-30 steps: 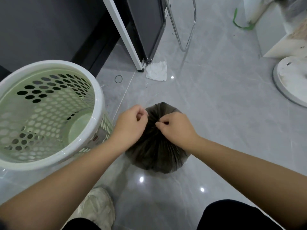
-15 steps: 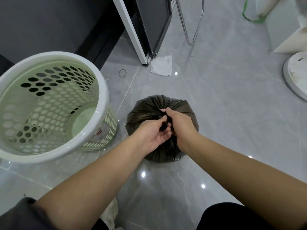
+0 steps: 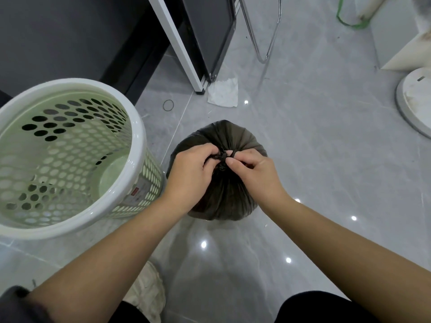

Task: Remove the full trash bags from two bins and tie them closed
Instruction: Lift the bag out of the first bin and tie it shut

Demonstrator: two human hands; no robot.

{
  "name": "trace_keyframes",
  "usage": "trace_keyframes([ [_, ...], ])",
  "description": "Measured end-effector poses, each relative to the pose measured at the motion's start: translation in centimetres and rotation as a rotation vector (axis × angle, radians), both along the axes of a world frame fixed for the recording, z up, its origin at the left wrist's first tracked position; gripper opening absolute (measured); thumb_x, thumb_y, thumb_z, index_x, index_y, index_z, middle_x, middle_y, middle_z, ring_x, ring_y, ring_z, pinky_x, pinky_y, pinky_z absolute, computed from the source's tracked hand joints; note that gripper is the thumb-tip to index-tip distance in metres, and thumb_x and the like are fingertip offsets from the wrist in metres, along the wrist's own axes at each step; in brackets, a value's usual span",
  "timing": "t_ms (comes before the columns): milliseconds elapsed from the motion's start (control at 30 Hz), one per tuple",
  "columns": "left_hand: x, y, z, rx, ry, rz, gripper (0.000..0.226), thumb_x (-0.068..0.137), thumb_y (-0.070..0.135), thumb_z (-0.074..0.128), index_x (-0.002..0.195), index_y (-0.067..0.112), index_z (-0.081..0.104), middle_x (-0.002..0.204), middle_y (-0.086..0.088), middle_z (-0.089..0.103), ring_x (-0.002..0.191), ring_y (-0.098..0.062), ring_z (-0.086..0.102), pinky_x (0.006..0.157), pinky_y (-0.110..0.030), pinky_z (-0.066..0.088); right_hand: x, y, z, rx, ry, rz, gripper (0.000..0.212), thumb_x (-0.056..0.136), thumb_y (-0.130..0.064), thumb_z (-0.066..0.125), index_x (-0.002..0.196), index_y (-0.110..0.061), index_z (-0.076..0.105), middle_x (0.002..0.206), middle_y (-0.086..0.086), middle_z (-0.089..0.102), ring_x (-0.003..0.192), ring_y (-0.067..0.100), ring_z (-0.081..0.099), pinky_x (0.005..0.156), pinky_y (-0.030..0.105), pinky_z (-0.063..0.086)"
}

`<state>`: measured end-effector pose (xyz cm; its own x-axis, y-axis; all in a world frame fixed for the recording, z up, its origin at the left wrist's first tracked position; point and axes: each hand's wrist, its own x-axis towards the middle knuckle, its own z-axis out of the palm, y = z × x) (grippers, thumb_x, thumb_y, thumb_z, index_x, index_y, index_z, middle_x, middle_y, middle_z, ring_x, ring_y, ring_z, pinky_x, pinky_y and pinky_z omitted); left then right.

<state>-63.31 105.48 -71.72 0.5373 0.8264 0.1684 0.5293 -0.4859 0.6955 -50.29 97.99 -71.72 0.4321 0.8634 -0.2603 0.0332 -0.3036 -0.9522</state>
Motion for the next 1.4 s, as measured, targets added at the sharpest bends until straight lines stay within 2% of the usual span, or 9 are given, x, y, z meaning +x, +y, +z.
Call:
trace_keyframes([
  [67,0.3,0.4,0.0,-0.205,-0.046,0.061,0.015,0.083,0.007,0.062,0.081,0.022,0.065,0.066,0.018,0.057,0.061,0.002,0.054,0.064,-0.009,0.040,0.4,-0.3,-0.4,0.042,-0.058,0.024,0.022,0.082,-0.013,0.071,0.089,-0.034,0.071,0.096,0.000,0.063,0.086,-0.001,0.058,0.084,0.011,0.046],
  [167,0.7,0.7,0.1,-0.531,-0.103,0.062,0.028,0.083,0.003,0.064,0.071,0.027,0.059,0.062,0.009,0.057,0.050,-0.003,0.052,0.052,-0.019,0.047,1.0,-0.4,-1.2,0.075,-0.183,0.067,0.019,0.080,-0.012,0.073,0.085,-0.030,0.069,0.088,-0.008,0.057,0.085,0.000,0.058,0.081,0.009,0.044],
  [300,0.5,0.8,0.2,-0.600,-0.051,-0.075,0.018,0.084,0.003,0.062,0.077,0.019,0.060,0.065,0.001,0.057,0.057,-0.011,0.054,0.053,-0.018,0.049,1.9,-0.5,-1.9,0.092,-0.419,0.255,0.017,0.084,-0.011,0.067,0.080,-0.023,0.056,0.086,-0.011,0.047,0.083,-0.005,0.050,0.078,0.004,0.037],
  [467,0.8,-0.1,-1.2,-0.679,-0.142,-0.014,0.018,0.085,0.006,0.060,0.086,0.023,0.057,0.071,0.001,0.057,0.065,-0.015,0.055,0.057,-0.023,0.049,2.3,-0.5,-2.5,0.087,-0.419,0.284,0.006,0.083,-0.013,0.069,0.086,-0.012,0.063,0.091,-0.005,0.048,0.088,0.002,0.050,0.082,0.005,0.037],
  [567,0.8,0.0,-2.0,-0.645,-0.170,-0.035,0.027,0.084,0.009,0.062,0.101,0.029,0.056,0.077,0.006,0.056,0.066,-0.012,0.054,0.064,-0.028,0.047,2.8,-0.3,-2.7,0.091,-0.411,0.316,0.011,0.084,-0.015,0.068,0.084,-0.020,0.058,0.092,-0.006,0.048,0.089,0.003,0.051,0.082,0.005,0.037],
  [733,0.8,0.4,-2.2,-0.489,-0.062,-0.208,0.042,0.085,0.006,0.061,0.119,0.031,0.058,0.086,0.005,0.054,0.067,-0.009,0.053,0.069,-0.018,0.048,3.7,-0.3,-3.2,0.074,-0.444,0.436,0.011,0.086,-0.017,0.066,0.087,-0.023,0.057,0.094,-0.013,0.047,0.090,0.002,0.050,0.083,0.008,0.037],
  [867,0.8,0.9,-2.3,-0.359,0.100,-0.327,0.031,0.085,0.010,0.064,0.112,0.025,0.060,0.083,0.012,0.054,0.068,-0.005,0.053,0.067,-0.009,0.042,4.6,-0.3,-3.3,0.004,-0.419,0.551,0.006,0.084,-0.018,0.069,0.086,-0.021,0.063,0.097,-0.004,0.052,0.091,0.008,0.053,0.086,0.015,0.041],
  [1033,1.8,1.8,-2.9,-0.222,0.215,-0.488,0.015,0.086,0.018,0.062,0.096,0.028,0.057,0.070,0.006,0.056,0.060,-0.007,0.050,0.063,-0.027,0.047,5.5,-0.5,-3.8,-0.056,-0.320,0.504,0.011,0.077,-0.018,0.077,0.088,-0.017,0.075,0.095,-0.004,0.063,0.088,0.007,0.060,0.088,0.023,0.048],
  [1400,2.5,1.7,-3.5,-0.149,0.204,-0.594,0.002,0.090,0.016,0.052,0.091,0.017,0.053,0.076,0.012,0.053,0.068,-0.005,0.049,0.066,-0.028,0.045,5.2,-1.8,-4.7,-0.042,-0.205,0.331,0.012,0.074,-0.013,0.078,0.084,-0.020,0.077,0.090,-0.006,0.069,0.085,0.006,0.064,0.082,0.020,0.049],
])
